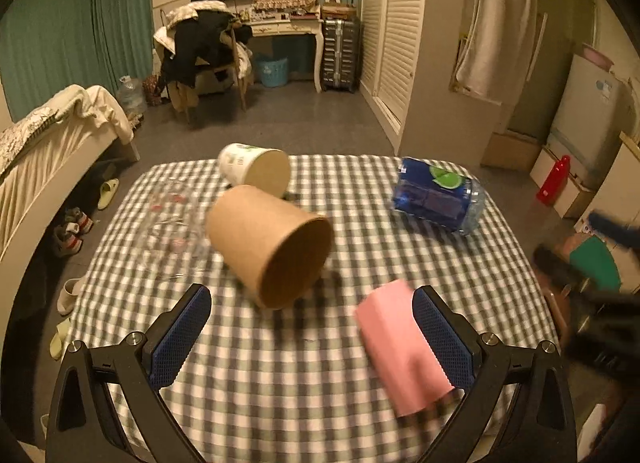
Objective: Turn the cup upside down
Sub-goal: 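Grasp the pink cup with the left gripper while the right gripper releases it, then rotate the pink cup with the left gripper so it stands on end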
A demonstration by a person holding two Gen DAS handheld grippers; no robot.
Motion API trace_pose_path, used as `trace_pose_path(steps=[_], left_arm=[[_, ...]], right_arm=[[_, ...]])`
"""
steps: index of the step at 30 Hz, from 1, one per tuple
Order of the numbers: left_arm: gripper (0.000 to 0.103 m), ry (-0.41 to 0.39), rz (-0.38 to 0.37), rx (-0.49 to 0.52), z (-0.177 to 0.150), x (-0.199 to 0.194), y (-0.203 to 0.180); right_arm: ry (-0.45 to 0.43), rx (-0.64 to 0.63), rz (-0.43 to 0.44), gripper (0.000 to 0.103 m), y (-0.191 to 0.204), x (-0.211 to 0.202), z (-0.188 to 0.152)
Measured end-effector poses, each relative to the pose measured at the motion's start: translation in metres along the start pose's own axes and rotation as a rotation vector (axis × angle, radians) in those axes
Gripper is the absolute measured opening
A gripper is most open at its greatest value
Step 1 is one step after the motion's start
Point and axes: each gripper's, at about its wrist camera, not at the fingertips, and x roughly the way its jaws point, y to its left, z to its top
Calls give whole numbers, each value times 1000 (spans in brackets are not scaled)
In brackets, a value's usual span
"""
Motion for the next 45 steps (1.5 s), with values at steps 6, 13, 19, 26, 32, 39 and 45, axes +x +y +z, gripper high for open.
trace_pose_path(steps=[6, 13, 19, 26, 32, 39, 45], left_arm=[[103, 68, -29, -30, 10, 19, -26], [103, 151, -4, -16, 13, 42, -47], [102, 290, -19, -57, 4, 70, -43], [71, 407, -76, -51, -3, 94, -50], [63, 371, -82, -21, -4, 100, -58], [61, 229, -58, 57, 17, 84, -76], [60, 98, -20, 84, 36, 71, -77]], right_arm=[[53, 135, 16, 91, -47, 25, -19], [74, 222, 9, 91, -76, 33, -32], [48, 242, 54, 91, -78, 25, -33], [28, 256, 70, 91, -80, 19, -33], [29, 275, 69, 91, -83, 19, -34], [30, 295, 67, 91, -83, 20, -34], [32, 299, 63, 91, -83, 22, -34]])
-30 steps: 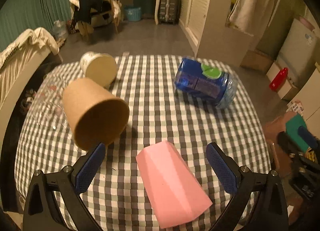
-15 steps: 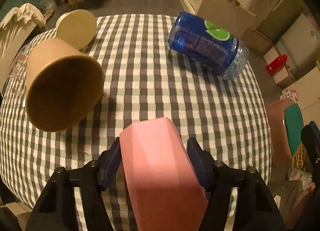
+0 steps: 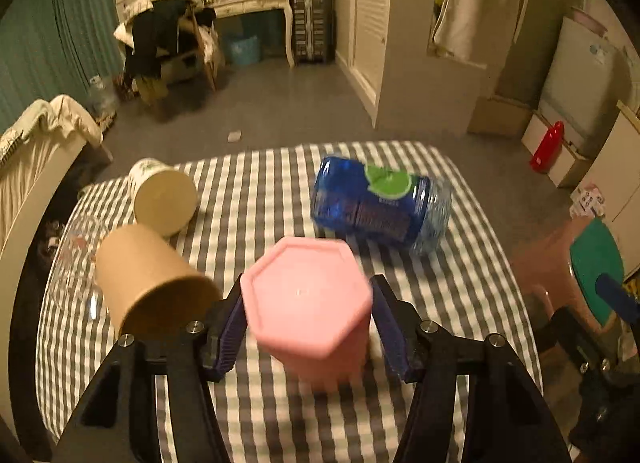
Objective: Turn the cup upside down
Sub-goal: 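Rotate the pink cup with the left gripper so it stands on end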
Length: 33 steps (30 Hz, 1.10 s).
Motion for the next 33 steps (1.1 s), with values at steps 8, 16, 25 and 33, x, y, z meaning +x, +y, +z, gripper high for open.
trace_pose_path(steps=[8, 16, 25, 33], left_arm=[[59, -61, 50, 37, -2, -2, -3], [59, -55, 12, 61, -2, -17, -2], [59, -38, -11, 23, 1, 2, 2], [59, -89, -28, 17, 2, 14, -1]], right_arm=[[9, -4, -7, 91, 2, 4, 2], [13, -1, -16, 91, 5, 7, 3], [17, -11, -24, 91, 8, 9, 2], [24, -15, -23, 91, 11, 13, 1]])
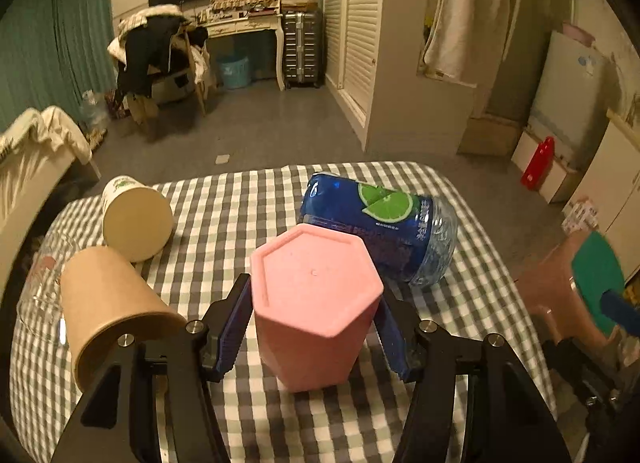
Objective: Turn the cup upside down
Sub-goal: 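Rotate the pink cup with the left gripper so it stands on end, then lower the pink cup onto the table and open the left gripper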
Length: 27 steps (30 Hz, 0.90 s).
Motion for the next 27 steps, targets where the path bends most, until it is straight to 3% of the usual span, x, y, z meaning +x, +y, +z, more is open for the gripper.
trace_pose_path(steps=[11, 15, 23, 25, 26, 27], left_arm=[[59, 7, -39, 2, -8, -35, -5], [59, 27, -13, 13, -16, -24, -10], [59, -22, -2, 35, -24, -26, -11], [66, -41, 2, 24, -24, -26, -10], [80, -53, 13, 24, -25, -26, -10], [86, -69, 28, 26, -25, -28, -10]], right_arm=[[-7, -1, 1, 91, 2, -1, 0], [-6, 2, -3, 91, 1, -1, 0], [-6, 1, -1, 91, -2, -1, 0], [-10, -1, 0, 91, -2, -2, 1], [-13, -4, 0, 91, -2, -2, 1], [-18, -7, 0, 91, -2, -3, 0]])
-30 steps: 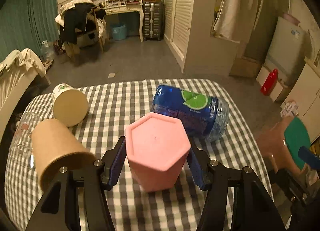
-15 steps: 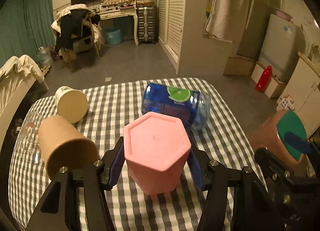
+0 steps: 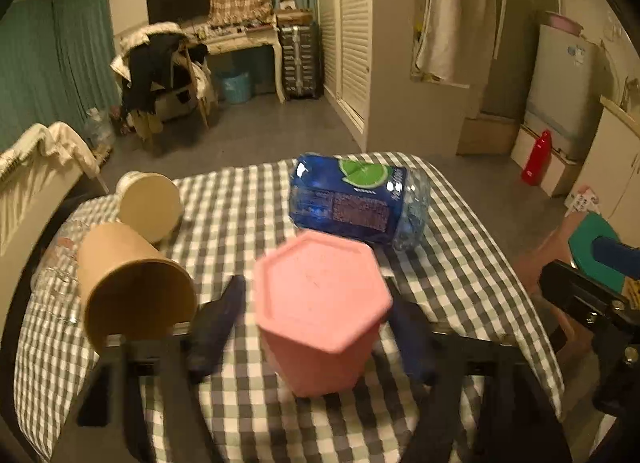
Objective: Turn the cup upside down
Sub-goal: 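Lower the pink cup onto the table and open the left gripper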
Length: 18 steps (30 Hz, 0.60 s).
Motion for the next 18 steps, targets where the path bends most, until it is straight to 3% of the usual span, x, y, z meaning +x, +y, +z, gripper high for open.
trace_pose_path(steps=[3, 8, 14, 18], left_arm=[[89, -77, 18, 22, -1, -13, 0], [89, -137, 40, 13, 6, -39, 7], [89, -273, 65, -37, 2, -108, 26], [89, -352, 99, -65, -12, -152, 38]], right_arm=[[-22, -9, -3, 91, -1, -4, -1], [-93, -30, 23, 91, -4, -22, -1], [-220, -55, 120, 91, -4, -66, -6], [-281, -86, 120, 91, 2, -93, -9]])
